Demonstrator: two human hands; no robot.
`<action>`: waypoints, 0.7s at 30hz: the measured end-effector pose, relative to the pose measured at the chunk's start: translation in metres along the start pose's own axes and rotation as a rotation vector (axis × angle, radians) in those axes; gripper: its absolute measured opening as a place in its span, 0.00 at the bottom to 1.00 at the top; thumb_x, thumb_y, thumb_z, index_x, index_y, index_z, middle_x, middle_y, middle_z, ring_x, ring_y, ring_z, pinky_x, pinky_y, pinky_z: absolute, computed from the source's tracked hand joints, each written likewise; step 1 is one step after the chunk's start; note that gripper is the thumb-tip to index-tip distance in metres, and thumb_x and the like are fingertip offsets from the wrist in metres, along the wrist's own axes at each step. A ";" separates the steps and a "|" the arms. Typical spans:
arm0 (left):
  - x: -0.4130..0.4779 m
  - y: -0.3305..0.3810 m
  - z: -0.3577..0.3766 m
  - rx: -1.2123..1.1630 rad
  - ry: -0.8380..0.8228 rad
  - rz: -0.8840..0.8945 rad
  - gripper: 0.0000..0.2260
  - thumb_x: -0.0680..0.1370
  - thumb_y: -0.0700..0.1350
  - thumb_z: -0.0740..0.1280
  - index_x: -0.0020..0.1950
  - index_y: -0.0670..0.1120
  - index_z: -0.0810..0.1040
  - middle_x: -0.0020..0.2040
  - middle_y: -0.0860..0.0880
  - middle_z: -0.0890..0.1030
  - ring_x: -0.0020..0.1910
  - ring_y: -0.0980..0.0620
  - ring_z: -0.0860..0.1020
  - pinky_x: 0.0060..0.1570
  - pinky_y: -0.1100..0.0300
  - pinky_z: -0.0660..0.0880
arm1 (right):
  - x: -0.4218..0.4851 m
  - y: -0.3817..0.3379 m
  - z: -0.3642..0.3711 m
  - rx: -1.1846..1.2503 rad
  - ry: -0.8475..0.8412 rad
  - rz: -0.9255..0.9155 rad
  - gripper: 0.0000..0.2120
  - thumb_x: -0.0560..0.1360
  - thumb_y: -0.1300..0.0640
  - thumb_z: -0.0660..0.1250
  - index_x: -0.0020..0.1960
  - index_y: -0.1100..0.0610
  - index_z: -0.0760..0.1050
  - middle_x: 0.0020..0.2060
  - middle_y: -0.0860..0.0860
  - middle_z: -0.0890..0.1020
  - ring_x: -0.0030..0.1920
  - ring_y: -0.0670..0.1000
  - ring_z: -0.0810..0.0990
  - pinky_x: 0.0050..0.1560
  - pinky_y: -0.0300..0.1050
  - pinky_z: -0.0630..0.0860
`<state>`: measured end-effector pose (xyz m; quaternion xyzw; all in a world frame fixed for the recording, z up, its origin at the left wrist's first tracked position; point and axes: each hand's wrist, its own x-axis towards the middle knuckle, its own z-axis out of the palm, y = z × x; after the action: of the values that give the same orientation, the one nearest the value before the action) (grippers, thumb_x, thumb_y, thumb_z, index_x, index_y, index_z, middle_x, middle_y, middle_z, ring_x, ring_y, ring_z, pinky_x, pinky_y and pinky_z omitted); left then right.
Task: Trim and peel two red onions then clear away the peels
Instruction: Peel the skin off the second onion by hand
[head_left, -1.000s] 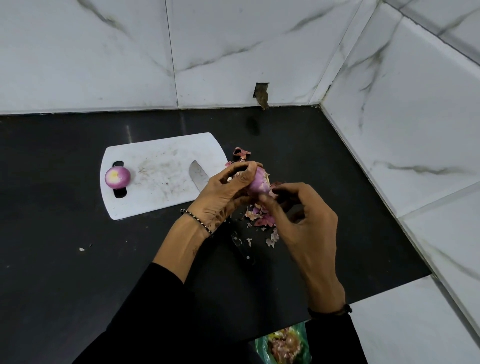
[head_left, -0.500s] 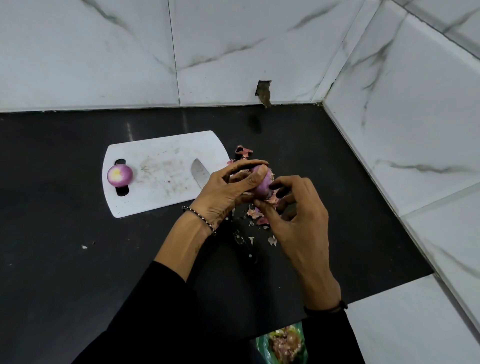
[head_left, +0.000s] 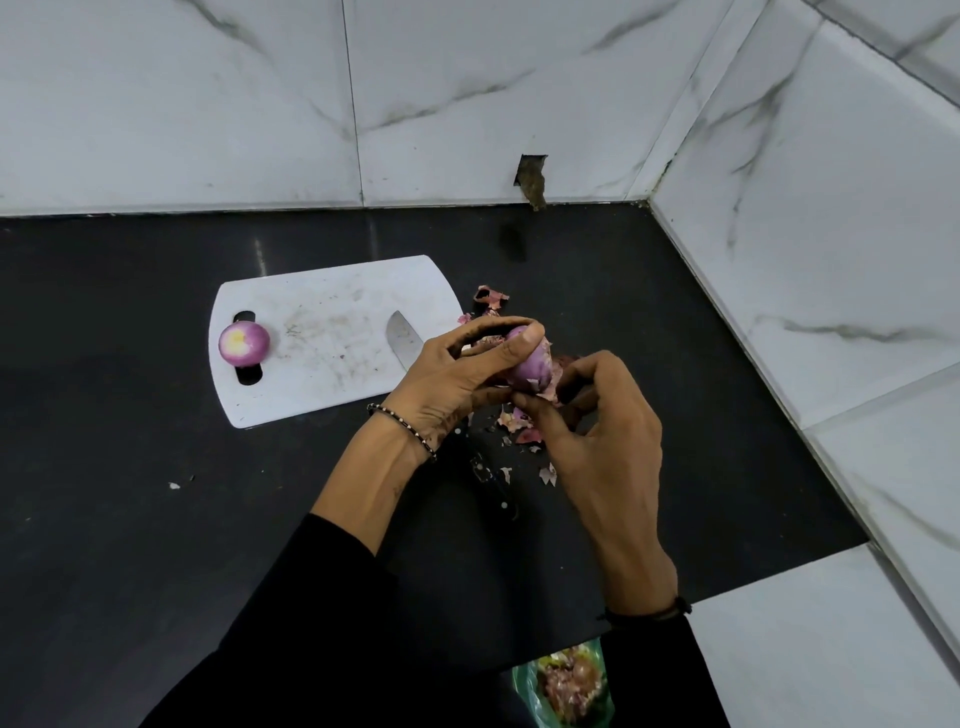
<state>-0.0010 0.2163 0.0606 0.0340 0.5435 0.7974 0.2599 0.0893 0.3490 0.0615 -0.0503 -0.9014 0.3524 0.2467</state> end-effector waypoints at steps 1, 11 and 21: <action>0.000 0.000 0.000 -0.005 0.006 -0.001 0.18 0.68 0.50 0.75 0.56 0.46 0.83 0.55 0.44 0.85 0.55 0.42 0.83 0.47 0.52 0.83 | 0.001 0.000 -0.001 0.024 -0.006 0.009 0.16 0.71 0.46 0.74 0.50 0.53 0.73 0.44 0.43 0.76 0.38 0.45 0.78 0.36 0.46 0.79; -0.006 0.006 0.003 0.095 0.111 -0.040 0.22 0.67 0.54 0.76 0.56 0.43 0.82 0.47 0.46 0.86 0.44 0.47 0.86 0.39 0.57 0.82 | 0.003 0.001 -0.004 0.038 -0.009 -0.146 0.14 0.74 0.54 0.73 0.58 0.58 0.81 0.52 0.50 0.81 0.48 0.47 0.81 0.47 0.42 0.81; -0.004 0.004 0.006 0.073 0.250 -0.121 0.19 0.70 0.55 0.76 0.49 0.40 0.82 0.41 0.43 0.86 0.38 0.46 0.86 0.35 0.58 0.81 | 0.001 0.007 0.002 -0.038 -0.095 -0.189 0.08 0.77 0.57 0.67 0.54 0.58 0.80 0.49 0.49 0.80 0.46 0.43 0.77 0.45 0.33 0.75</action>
<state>0.0026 0.2183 0.0672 -0.0891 0.6013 0.7581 0.2361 0.0870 0.3533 0.0563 0.0470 -0.9193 0.3125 0.2348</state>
